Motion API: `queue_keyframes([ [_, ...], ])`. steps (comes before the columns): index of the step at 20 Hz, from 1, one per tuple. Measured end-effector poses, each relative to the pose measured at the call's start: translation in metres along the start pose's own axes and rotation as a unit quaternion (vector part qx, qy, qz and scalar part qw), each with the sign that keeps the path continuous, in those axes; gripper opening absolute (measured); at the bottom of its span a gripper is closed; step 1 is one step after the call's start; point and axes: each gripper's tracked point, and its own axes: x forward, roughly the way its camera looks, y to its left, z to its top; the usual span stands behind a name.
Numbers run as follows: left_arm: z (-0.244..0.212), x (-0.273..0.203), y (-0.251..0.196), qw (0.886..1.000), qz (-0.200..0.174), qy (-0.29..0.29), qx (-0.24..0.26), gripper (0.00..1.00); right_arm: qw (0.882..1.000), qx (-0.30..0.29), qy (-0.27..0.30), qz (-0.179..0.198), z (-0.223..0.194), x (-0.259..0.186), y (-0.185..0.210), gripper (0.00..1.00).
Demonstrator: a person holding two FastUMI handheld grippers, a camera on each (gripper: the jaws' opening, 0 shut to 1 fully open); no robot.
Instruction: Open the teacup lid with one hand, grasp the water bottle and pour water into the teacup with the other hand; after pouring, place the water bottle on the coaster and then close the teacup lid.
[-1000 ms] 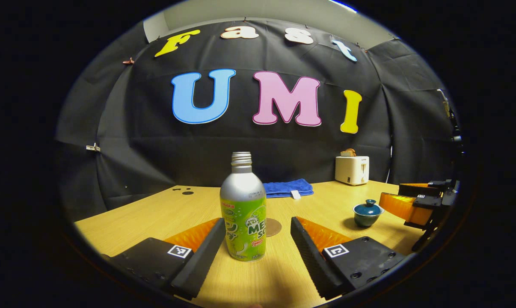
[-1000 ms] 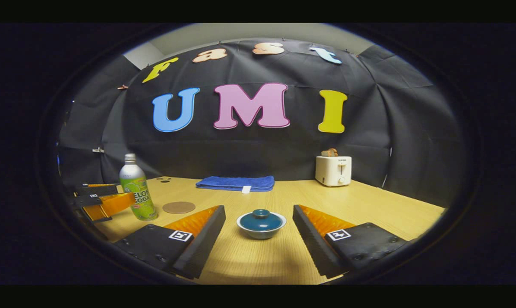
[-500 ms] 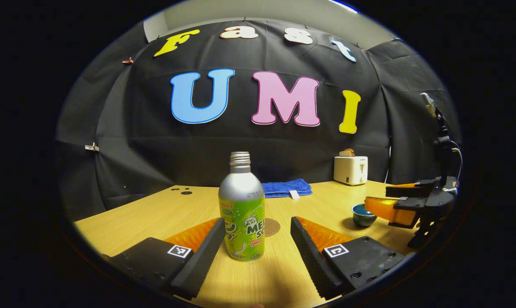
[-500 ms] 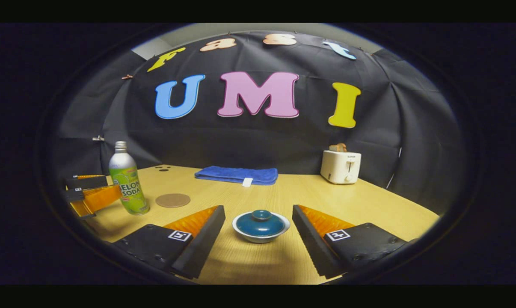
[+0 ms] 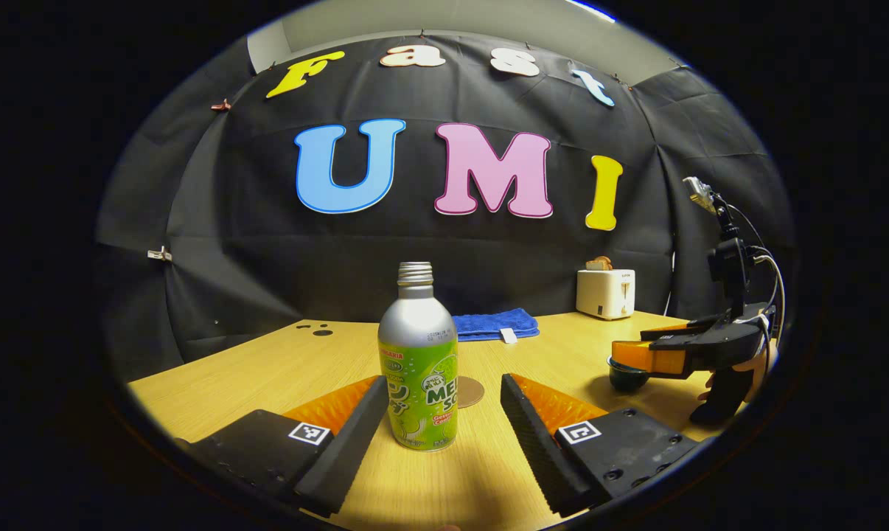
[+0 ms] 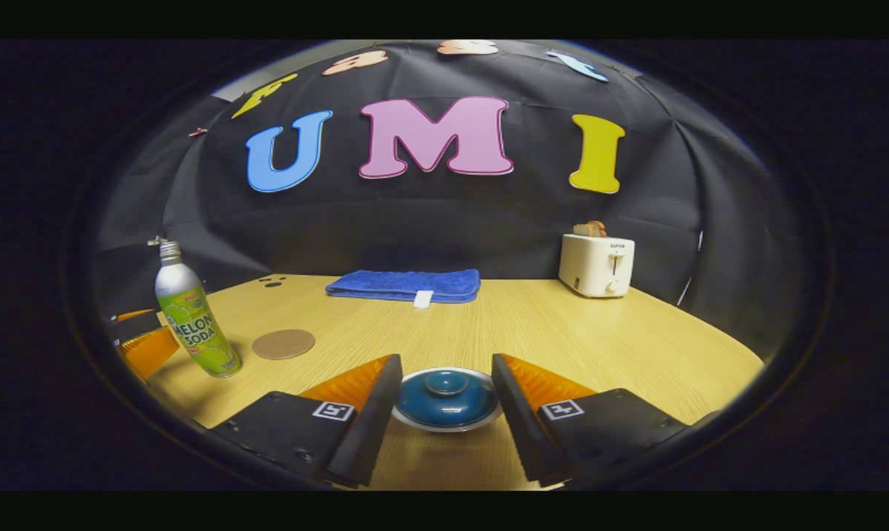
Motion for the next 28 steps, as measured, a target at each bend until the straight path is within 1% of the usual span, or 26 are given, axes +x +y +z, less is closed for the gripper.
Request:
queue_keyframes([
  [2, 0.000, 0.001, 0.000, 1.000, 0.000, 0.000, 0.000, 0.96, 1.000, -0.002, -0.001, -0.002, 0.000, 0.004, 0.001, 0.71],
  [3, -0.001, 0.000, 0.000, 1.000, 0.000, 0.000, 0.000, 0.96, 1.000, -0.001, 0.000, 0.000, 0.000, 0.005, 0.001, 0.70],
  [4, 0.000, 0.001, 0.000, 1.000, 0.000, 0.000, 0.000, 0.96, 1.000, -0.001, 0.005, 0.004, 0.000, 0.005, 0.002, 0.63],
  [6, 0.000, 0.000, 0.000, 1.000, 0.001, 0.000, 0.000, 0.96, 1.000, -0.001, 0.009, 0.008, -0.002, 0.005, 0.004, 0.60],
  [7, -0.001, 0.001, 0.000, 1.000, 0.001, 0.000, 0.000, 0.96, 1.000, -0.002, 0.010, 0.008, -0.002, 0.008, 0.004, 0.49],
  [8, 0.000, 0.001, 0.000, 1.000, 0.001, 0.000, 0.000, 0.97, 1.000, -0.004, 0.010, 0.008, -0.003, 0.009, 0.004, 0.46],
  [9, -0.001, 0.001, 0.000, 1.000, 0.001, 0.000, 0.000, 0.97, 1.000, -0.006, 0.008, 0.004, -0.001, 0.009, 0.003, 0.46],
  [10, 0.000, 0.001, 0.001, 1.000, 0.003, 0.000, 0.000, 0.97, 1.000, -0.007, 0.009, 0.000, 0.000, 0.007, 0.002, 0.42],
  [11, -0.001, 0.000, 0.001, 1.000, 0.004, 0.000, 0.000, 0.97, 1.000, -0.008, 0.007, 0.000, 0.000, 0.009, 0.002, 0.33],
  [12, -0.001, 0.000, 0.001, 1.000, 0.005, 0.001, 0.000, 0.97, 1.000, -0.009, 0.007, 0.002, 0.000, 0.008, 0.002, 0.38],
  [13, -0.001, 0.000, 0.002, 1.000, 0.005, 0.000, 0.000, 0.97, 1.000, -0.008, 0.007, 0.003, 0.000, 0.007, 0.003, 0.34],
  [14, 0.000, 0.000, 0.002, 1.000, 0.005, 0.001, 0.000, 0.97, 1.000, -0.006, 0.006, 0.006, 0.000, 0.007, 0.002, 0.33],
  [15, -0.001, 0.000, 0.002, 1.000, 0.005, 0.001, 0.000, 0.97, 1.000, -0.004, 0.006, 0.008, 0.000, 0.006, 0.002, 0.27],
  [17, -0.001, 0.001, 0.002, 1.000, 0.005, 0.001, 0.000, 0.97, 1.000, -0.004, 0.004, 0.016, 0.001, 0.007, 0.004, 0.25],
  [18, 0.000, 0.001, 0.003, 1.000, 0.007, 0.001, 0.000, 0.97, 1.000, -0.007, 0.001, 0.017, 0.002, 0.006, 0.005, 0.25],
  [19, 0.000, 0.000, 0.003, 1.000, 0.010, 0.001, 0.000, 0.97, 1.000, -0.011, -0.004, 0.018, 0.004, 0.005, 0.005, 0.29],
  [20, 0.000, 0.000, 0.004, 1.000, 0.011, 0.001, 0.000, 0.97, 1.000, -0.014, -0.008, 0.019, 0.005, 0.005, 0.006, 0.25],
  [21, -0.001, 0.000, 0.004, 1.000, 0.011, 0.001, 0.000, 0.96, 1.000, -0.016, -0.009, 0.020, 0.005, 0.005, 0.006, 0.29],
  [24, -0.001, 0.000, 0.005, 1.000, 0.014, 0.002, -0.001, 0.97, 0.999, -0.003, -0.010, 0.030, 0.010, 0.004, 0.010, 0.29],
  [27, 0.000, 0.000, 0.010, 1.000, 0.028, 0.003, -0.001, 0.97, 0.999, 0.006, -0.021, 0.032, 0.020, 0.000, 0.009, 0.25],
  [28, -0.001, 0.001, 0.013, 0.999, 0.038, 0.003, -0.001, 0.97, 0.999, 0.005, -0.028, 0.031, 0.024, -0.002, 0.006, 0.27],
])
